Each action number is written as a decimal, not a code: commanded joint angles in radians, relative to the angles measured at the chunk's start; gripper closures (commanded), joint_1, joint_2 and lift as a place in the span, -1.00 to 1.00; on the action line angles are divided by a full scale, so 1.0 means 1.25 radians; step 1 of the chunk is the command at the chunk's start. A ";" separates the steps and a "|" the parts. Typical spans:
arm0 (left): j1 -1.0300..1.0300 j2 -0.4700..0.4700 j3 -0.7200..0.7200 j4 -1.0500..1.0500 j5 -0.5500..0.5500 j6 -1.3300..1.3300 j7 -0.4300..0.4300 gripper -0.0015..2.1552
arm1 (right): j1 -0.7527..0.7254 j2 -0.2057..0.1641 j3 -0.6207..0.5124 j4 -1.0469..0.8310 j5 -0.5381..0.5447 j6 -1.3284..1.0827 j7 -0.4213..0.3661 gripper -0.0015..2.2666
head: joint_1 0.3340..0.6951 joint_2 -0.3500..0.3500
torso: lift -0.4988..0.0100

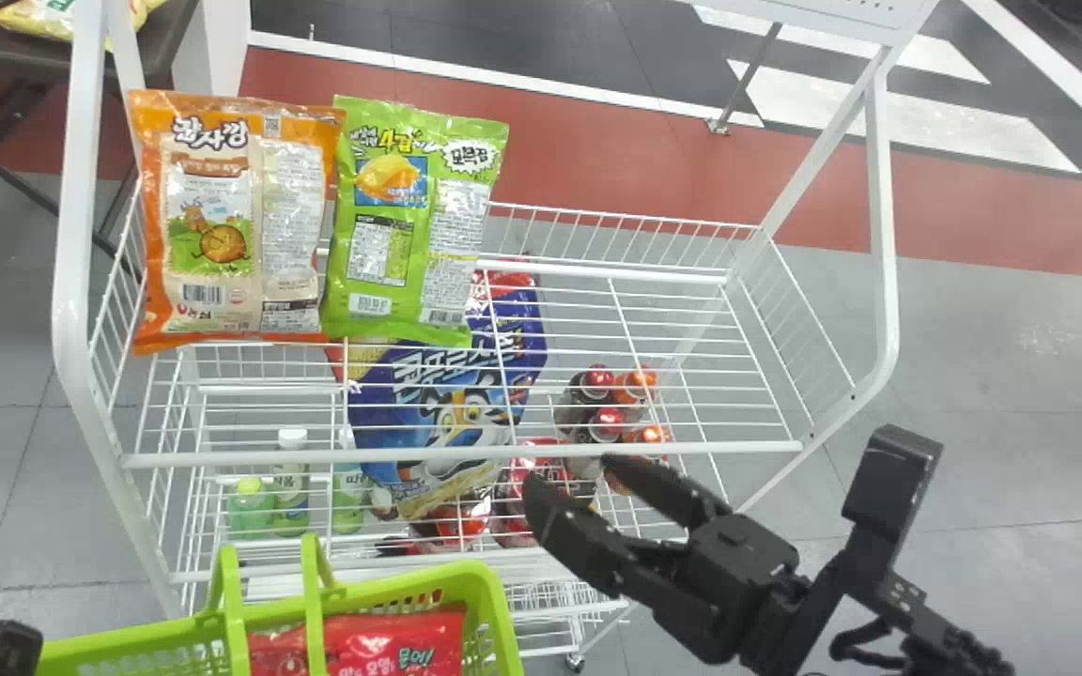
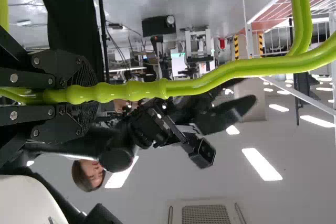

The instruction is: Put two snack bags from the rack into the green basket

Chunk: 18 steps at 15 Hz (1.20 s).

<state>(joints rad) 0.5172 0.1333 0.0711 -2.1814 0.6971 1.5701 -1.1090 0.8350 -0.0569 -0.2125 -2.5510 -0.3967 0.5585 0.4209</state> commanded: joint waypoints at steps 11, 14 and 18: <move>0.016 0.004 -0.013 0.000 -0.048 0.001 -0.009 0.10 | 0.136 0.006 0.172 0.199 0.201 -0.617 -0.139 -0.93 | 1.00 -1.00 | 0.95; 0.017 0.004 -0.014 0.001 -0.048 0.001 -0.010 0.10 | 0.143 0.007 0.171 0.187 0.201 -0.614 -0.139 -0.93 | 1.00 -1.00 | 0.95; 0.021 0.003 -0.014 0.006 -0.050 0.001 -0.011 0.10 | 0.148 0.010 0.170 0.194 0.200 -0.614 -0.139 -0.93 | 1.00 -1.00 | 0.95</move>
<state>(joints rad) 0.5427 0.1385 0.0536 -2.1768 0.6364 1.5701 -1.1245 1.0197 -0.0445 -0.0009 -2.3092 -0.1461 -0.2085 0.2469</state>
